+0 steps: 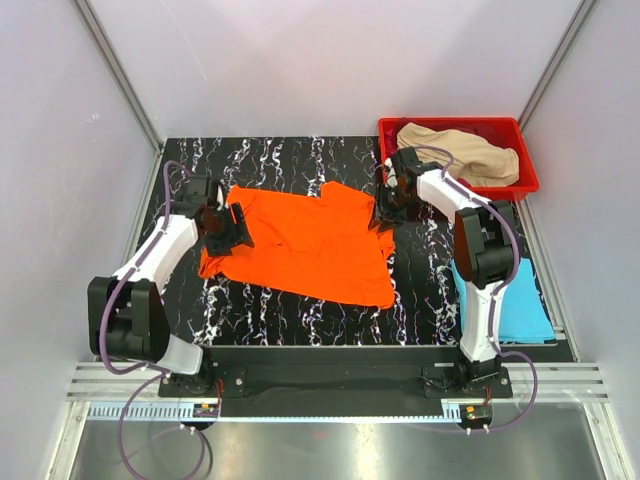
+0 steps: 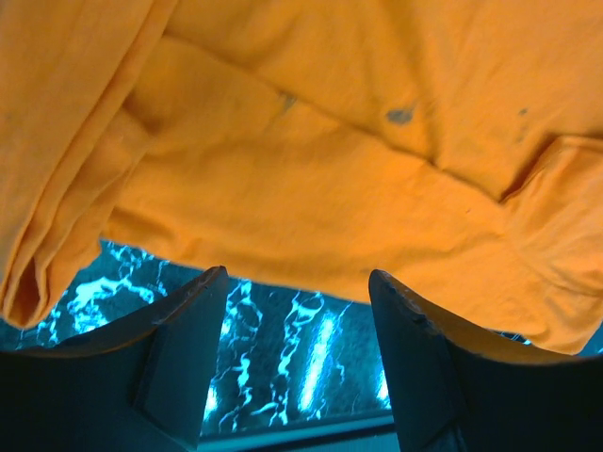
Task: Fold and stack the t-shirts
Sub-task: Flatten the tshirt out
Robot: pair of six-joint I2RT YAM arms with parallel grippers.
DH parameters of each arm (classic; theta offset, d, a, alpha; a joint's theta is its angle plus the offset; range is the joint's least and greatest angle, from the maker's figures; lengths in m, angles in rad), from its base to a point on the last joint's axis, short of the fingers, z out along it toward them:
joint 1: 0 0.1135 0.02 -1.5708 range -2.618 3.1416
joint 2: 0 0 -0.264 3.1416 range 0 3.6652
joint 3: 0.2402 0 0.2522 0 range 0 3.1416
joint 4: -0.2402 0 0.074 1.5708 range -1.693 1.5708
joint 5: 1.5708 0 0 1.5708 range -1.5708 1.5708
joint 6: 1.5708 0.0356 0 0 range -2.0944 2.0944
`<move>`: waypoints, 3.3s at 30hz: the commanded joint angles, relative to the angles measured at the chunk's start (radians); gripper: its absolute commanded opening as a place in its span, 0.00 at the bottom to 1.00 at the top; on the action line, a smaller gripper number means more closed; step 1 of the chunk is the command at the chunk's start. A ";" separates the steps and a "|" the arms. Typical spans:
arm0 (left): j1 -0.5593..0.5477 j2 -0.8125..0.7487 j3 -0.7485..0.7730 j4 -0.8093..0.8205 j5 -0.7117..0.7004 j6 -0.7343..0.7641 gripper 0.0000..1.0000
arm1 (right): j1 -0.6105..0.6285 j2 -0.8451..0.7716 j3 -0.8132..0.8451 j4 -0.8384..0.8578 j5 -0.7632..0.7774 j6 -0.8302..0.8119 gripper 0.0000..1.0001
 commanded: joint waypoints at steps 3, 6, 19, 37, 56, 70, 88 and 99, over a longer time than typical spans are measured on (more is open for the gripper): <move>0.023 -0.082 0.010 -0.025 -0.022 0.037 0.66 | 0.007 0.038 0.012 0.052 -0.042 -0.018 0.40; 0.033 -0.091 0.013 -0.033 -0.027 0.040 0.66 | 0.007 0.055 0.019 0.048 -0.028 -0.026 0.40; 0.046 -0.100 -0.004 -0.033 -0.023 0.045 0.66 | 0.007 0.090 0.055 0.025 0.041 -0.055 0.40; 0.045 0.073 0.092 -0.021 -0.083 0.109 0.53 | 0.016 0.052 0.090 -0.027 0.024 -0.023 0.00; -0.002 0.306 0.302 -0.016 -0.065 0.227 0.72 | 0.014 -0.772 -0.482 -0.232 0.112 0.159 0.00; -0.125 0.659 0.596 -0.102 -0.407 0.236 0.44 | 0.013 -0.777 -0.501 -0.238 0.104 0.143 0.00; 0.144 0.343 0.444 -0.098 -0.589 0.220 0.06 | -0.068 -0.904 -0.484 -0.370 0.412 0.248 0.00; -0.211 0.081 0.202 -0.170 -0.269 0.132 0.58 | -0.070 -0.876 -0.544 -0.297 0.254 0.186 0.00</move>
